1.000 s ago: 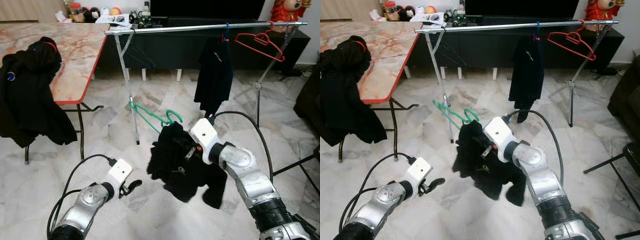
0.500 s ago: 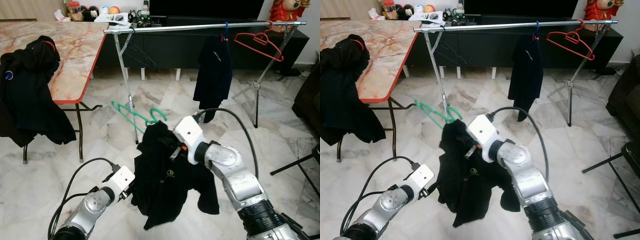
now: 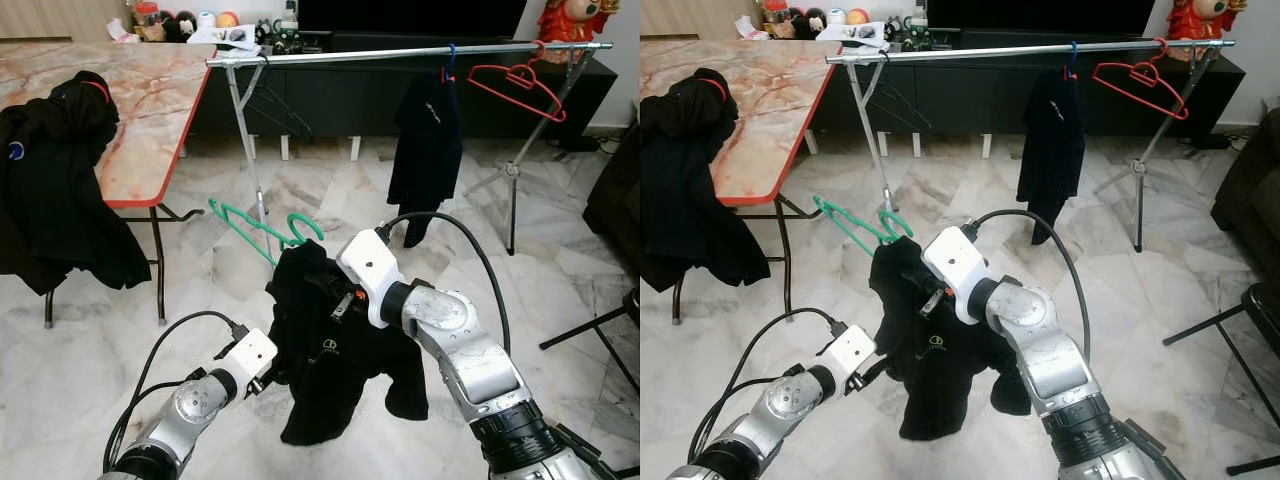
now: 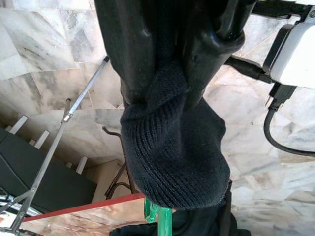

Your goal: Hang hanger

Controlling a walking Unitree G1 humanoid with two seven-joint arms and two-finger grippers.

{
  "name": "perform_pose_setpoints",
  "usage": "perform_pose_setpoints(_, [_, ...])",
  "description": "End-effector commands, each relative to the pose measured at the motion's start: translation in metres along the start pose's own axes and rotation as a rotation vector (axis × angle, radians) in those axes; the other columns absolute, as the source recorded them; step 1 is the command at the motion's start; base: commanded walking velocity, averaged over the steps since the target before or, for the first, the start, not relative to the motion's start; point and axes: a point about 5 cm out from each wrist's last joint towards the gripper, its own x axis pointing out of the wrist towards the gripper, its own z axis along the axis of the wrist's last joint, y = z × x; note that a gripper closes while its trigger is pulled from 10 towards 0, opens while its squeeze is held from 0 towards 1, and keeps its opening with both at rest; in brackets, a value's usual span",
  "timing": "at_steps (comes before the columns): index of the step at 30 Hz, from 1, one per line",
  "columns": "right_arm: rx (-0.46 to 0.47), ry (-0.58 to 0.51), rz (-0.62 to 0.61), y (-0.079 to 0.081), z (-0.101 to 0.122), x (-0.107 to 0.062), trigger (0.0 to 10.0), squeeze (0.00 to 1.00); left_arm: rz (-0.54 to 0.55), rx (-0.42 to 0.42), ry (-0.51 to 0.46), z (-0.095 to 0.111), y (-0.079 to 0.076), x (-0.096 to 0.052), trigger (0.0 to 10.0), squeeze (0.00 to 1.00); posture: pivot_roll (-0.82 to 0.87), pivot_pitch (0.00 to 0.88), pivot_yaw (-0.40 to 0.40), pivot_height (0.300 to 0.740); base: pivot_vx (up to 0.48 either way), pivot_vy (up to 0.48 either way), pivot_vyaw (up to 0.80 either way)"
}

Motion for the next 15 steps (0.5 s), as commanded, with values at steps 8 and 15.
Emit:
perform_pose_setpoints(8, [-0.018,-0.078,0.005,0.0018,0.0235,0.0018,0.0,0.00,0.028,0.044,0.082,-0.0153,-0.0017,-0.0027,10.0,0.00,0.02,0.139,-0.012,0.740,0.000,0.000,0.00])
perform_pose_setpoints(15, [-0.010,-0.086,0.009,0.0031,0.0258,0.0007,0.0,0.00,0.111,0.046,0.096,-0.0145,0.0054,-0.0013,10.0,0.00,0.01,0.139,-0.012,0.740,0.000,0.000,0.00])
